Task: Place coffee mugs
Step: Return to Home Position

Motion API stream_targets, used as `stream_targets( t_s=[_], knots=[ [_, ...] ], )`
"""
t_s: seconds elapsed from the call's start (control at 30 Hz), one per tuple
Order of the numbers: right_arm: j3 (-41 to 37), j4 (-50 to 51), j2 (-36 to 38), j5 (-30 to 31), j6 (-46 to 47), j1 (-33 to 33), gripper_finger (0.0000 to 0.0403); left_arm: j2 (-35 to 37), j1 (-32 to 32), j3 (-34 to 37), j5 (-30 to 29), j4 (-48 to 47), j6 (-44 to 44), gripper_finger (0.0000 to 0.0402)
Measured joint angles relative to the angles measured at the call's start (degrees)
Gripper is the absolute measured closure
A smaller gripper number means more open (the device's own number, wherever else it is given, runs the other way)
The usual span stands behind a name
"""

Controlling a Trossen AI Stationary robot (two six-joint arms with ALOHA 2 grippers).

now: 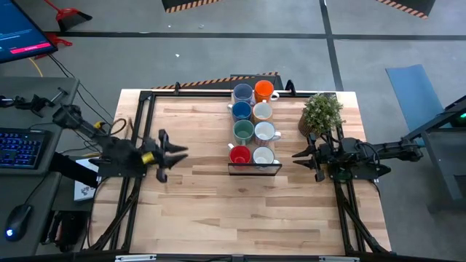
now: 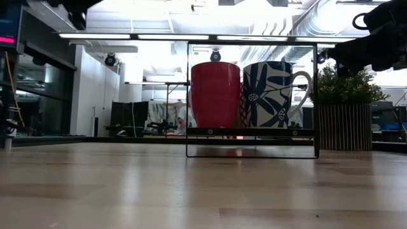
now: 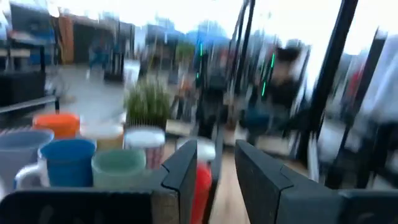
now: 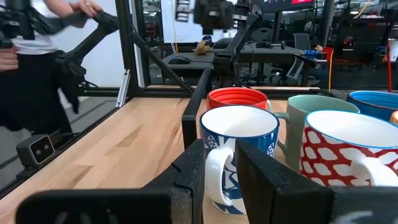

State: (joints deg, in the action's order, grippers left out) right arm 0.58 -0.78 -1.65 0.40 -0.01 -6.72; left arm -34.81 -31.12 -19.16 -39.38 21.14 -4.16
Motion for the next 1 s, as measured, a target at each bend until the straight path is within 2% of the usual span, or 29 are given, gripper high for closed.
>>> stream_targets(
  t_s=[0.07,0.13,0.3,0.43,0.67,0.8,1.0],
  knots=[
    [0.0,0.01,0.0,0.0,0.0,0.0,0.0329,3.08,4.08,5.57,4.8,9.0,0.29,0.0303],
    [0.0,0.0,0.0,0.0,0.0,0.0,0.0329,6.67,7.98,9.5,9.76,12.63,-1.35,0.0303],
    [0.0,0.0,-0.04,0.0,0.0,0.0,0.0329,16.82,15.94,15.36,18.4,13.0,-4.17,0.0303],
    [0.0,0.0,-0.07,0.0,0.0,0.0,0.0329,24.98,19.73,18.34,19.88,12.21,-4.45,0.0303],
    [0.0,0.02,-0.07,0.0,0.0,0.0,0.0329,34.76,24.05,18.48,22.96,-1.75,-6.17,0.0303],
    [0.0,0.0,-0.08,0.0,0.0,0.0,0.0329,34.63,24.93,18.47,26.51,-4.63,-5.58,0.0303],
    [0.0,0.0,-0.2,0.0,0.01,0.0,0.0329,33.59,25.53,18.42,26.78,-12.9,-3.0,0.0303]
  ],
)
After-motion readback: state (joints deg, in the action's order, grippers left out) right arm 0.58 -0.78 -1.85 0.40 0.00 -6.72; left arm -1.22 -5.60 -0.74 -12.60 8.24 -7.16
